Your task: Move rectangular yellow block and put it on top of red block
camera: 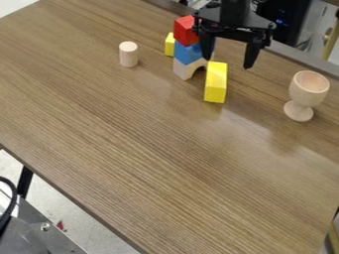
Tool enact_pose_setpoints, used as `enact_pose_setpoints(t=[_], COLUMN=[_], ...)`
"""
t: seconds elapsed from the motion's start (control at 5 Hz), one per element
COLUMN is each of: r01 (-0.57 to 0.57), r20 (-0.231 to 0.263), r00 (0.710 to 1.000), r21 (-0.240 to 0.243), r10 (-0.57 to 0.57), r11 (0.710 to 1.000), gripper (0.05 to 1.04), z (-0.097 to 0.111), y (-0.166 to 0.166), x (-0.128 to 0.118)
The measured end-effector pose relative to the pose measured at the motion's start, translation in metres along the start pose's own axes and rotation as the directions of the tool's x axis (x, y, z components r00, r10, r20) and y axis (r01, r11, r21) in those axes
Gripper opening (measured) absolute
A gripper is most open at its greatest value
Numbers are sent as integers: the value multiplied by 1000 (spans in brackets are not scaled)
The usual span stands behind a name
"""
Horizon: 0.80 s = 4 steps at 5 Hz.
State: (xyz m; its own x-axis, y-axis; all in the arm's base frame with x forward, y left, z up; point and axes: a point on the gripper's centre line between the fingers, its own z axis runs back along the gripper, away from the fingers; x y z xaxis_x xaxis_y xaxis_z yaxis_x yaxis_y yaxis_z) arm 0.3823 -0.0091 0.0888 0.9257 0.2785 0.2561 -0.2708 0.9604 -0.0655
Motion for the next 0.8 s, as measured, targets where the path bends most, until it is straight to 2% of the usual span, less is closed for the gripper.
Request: enact_pose_setpoints(t=[0.2,0.8], r01=[1,-24], r20=[-38,-29], r00=[999,999], r21=[12,32], r10=[0,25], r11=[1000,999], gripper=[999,999], z=[-13,-16], y=[2,5], x=[-7,-6])
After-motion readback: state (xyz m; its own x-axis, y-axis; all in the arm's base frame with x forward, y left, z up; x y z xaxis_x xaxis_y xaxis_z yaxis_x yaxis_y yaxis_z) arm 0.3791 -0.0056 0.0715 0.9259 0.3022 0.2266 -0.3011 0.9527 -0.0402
